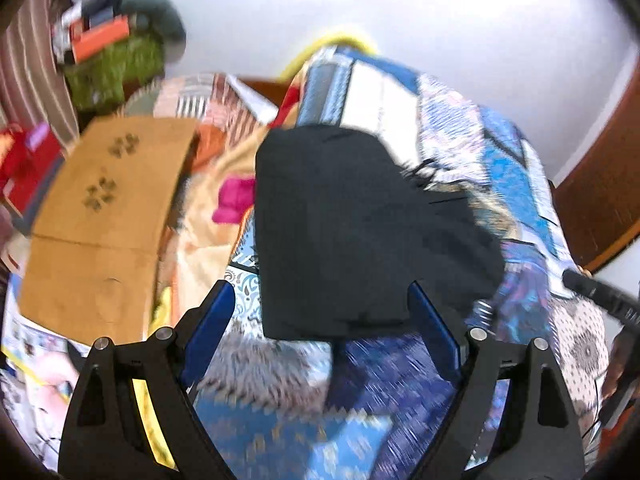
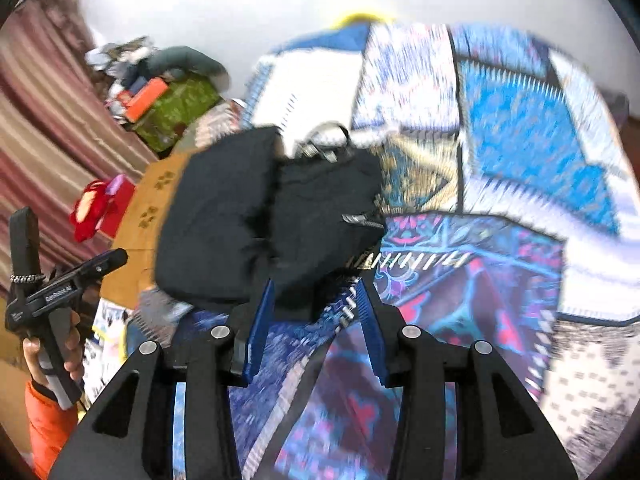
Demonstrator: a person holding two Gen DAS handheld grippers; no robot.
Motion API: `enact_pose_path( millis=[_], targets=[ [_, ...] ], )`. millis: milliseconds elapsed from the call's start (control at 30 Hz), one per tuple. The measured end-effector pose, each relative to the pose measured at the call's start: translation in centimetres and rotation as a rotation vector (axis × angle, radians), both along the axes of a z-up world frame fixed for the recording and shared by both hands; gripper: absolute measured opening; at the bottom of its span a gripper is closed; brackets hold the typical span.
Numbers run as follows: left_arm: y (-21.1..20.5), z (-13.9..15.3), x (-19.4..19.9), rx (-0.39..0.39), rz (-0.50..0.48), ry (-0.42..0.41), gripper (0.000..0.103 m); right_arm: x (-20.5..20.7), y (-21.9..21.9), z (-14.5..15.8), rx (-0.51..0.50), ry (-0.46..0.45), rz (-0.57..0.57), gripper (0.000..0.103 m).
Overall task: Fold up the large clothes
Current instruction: 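Release the hoodie bundle and raise both grippers away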
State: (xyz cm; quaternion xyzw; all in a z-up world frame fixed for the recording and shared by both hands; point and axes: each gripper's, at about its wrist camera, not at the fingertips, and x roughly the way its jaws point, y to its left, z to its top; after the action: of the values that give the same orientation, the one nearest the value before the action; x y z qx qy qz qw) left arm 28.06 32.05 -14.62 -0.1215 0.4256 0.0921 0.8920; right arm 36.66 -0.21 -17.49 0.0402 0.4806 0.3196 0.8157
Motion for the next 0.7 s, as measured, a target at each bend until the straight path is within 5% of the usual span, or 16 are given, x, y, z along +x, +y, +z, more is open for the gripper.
enact_pose_path(
  millis=[167, 367, 533, 700],
  targets=[
    [-4.9, 7.1, -6.2, 0.141, -0.038, -0.160, 0.088, -5.4, -1.6, 8.1, 0.096, -0.196, 0.042, 0.039],
    [-10.1, 15.8, -15.9, 0.177, -0.031, -0.431, 0.088, -13.8, -3.3, 16.6, 0.245, -0.464, 0.057, 0.047],
    [-14.5, 19.4, -23.4, 0.257, 0.012, -0.626, 0.088, -20.3, -4.9, 19.5, 0.327, -0.640, 0.049, 0.052],
    [-18.3, 19.5, -28.8, 0.316, 0.069, -0.753, 0.088, -24.6, -5.9, 20.0, 0.348, -0.738, 0.021, 0.052]
  ],
)
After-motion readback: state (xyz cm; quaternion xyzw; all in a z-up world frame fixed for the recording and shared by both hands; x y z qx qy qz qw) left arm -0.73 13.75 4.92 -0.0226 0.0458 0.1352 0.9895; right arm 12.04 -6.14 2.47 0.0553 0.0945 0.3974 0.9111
